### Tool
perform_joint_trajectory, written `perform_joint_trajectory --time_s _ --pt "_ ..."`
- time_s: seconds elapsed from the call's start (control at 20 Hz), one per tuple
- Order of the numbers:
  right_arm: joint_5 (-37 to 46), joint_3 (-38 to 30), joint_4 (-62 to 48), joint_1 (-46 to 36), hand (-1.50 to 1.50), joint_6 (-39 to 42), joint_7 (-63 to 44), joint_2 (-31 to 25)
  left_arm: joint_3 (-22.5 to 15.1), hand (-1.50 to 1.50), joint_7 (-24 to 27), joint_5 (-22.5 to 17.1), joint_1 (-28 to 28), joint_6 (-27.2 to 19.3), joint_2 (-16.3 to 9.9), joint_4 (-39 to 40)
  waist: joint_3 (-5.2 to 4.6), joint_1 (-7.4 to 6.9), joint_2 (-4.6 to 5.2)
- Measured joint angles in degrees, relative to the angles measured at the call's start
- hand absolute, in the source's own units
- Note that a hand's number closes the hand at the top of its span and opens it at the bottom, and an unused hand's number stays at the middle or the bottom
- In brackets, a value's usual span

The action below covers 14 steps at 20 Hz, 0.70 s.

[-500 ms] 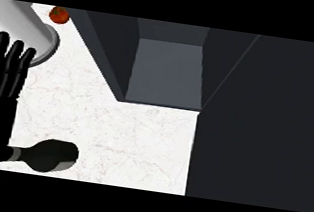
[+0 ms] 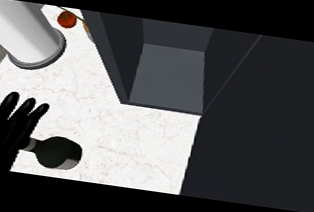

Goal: Pick up the wine, place it into the cabinet and close the cabinet

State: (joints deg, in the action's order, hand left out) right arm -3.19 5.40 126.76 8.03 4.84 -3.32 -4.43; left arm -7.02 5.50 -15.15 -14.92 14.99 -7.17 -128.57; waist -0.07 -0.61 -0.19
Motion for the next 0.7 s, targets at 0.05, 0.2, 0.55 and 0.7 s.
perform_joint_trajectory --time_s 0.05,0.2,0.55,0.7 --pt "-0.80 0.53 0.71 0.29 -1.50 0.78 -0.77 -0.32 -1.02 -1.50 -0.50 -1.59 -2.37 0.93 -0.08 -1.58 0.01 -0.13 -0.05" --pt "-2.02 2.58 5.31 1.34 -1.50 1.54 -5.15 -0.89 -3.41 -1.50 -1.70 -4.45 -8.69 2.60 -0.39 -6.34 0.02 -0.10 -0.11" --pt "-6.05 1.19 11.32 -0.70 -1.50 1.19 -13.59 -2.32 -9.49 -1.50 -3.65 -4.32 -16.25 2.89 -0.49 -8.13 0.07 -0.11 -0.06" --pt "-5.54 2.13 12.17 -0.99 -1.50 0.50 -15.11 -1.94 -11.56 -1.50 -3.40 -3.95 -18.21 2.73 -0.54 -8.45 0.07 -0.05 -0.09"
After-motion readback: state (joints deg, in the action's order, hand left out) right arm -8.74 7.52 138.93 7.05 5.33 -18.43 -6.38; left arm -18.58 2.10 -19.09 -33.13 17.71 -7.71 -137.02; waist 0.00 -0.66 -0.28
